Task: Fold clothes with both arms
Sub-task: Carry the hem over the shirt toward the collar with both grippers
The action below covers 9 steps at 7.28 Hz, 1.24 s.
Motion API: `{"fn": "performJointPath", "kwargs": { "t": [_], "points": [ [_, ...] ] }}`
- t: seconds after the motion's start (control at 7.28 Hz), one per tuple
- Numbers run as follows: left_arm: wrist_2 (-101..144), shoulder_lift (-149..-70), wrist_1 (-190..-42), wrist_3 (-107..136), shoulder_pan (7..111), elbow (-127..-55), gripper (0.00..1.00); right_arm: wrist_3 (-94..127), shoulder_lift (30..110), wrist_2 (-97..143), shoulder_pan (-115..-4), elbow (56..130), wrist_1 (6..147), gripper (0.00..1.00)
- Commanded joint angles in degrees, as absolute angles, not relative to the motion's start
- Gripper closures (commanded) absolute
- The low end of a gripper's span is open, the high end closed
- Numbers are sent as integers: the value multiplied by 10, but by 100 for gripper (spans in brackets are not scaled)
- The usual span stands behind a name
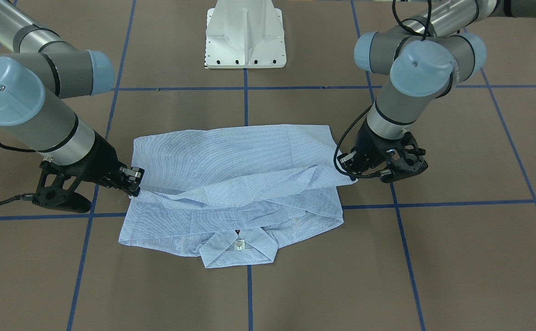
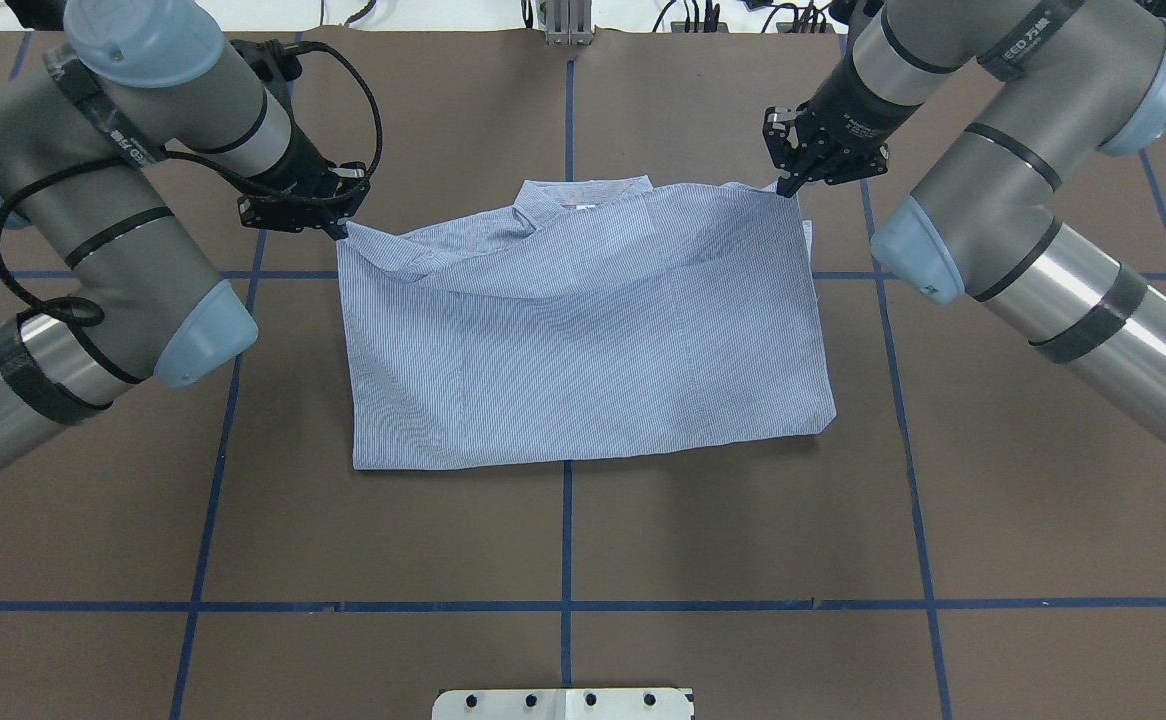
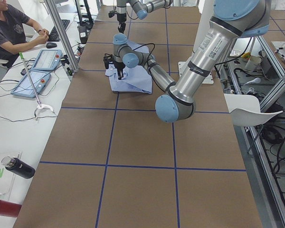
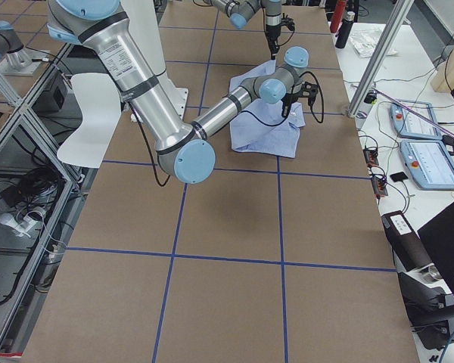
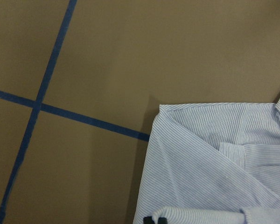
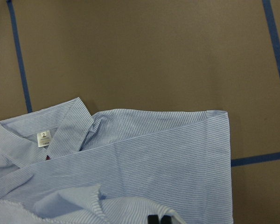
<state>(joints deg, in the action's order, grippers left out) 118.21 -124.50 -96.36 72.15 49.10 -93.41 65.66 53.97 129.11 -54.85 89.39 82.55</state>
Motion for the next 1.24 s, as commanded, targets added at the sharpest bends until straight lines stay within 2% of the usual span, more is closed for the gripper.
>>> {"fn": "performJointPath", "kwargs": {
  "t": [0.0,0.27,0.69,1.1],
  "points": [
    [1182,-1270,-1013,720,501,-875,100,643,507,1288,-555,837,823,100],
    [1182,-1289,-1085,720,501,-790,100,644,508,1287,-555,754,714,100],
    [1180,-1289,-1103,706,501,-759,100,629,525,1287,-563,749,713,100],
    [1180,-1289,-1107,706,501,-758,100,620,532,1287,-564,746,712,100]
  ]
}}
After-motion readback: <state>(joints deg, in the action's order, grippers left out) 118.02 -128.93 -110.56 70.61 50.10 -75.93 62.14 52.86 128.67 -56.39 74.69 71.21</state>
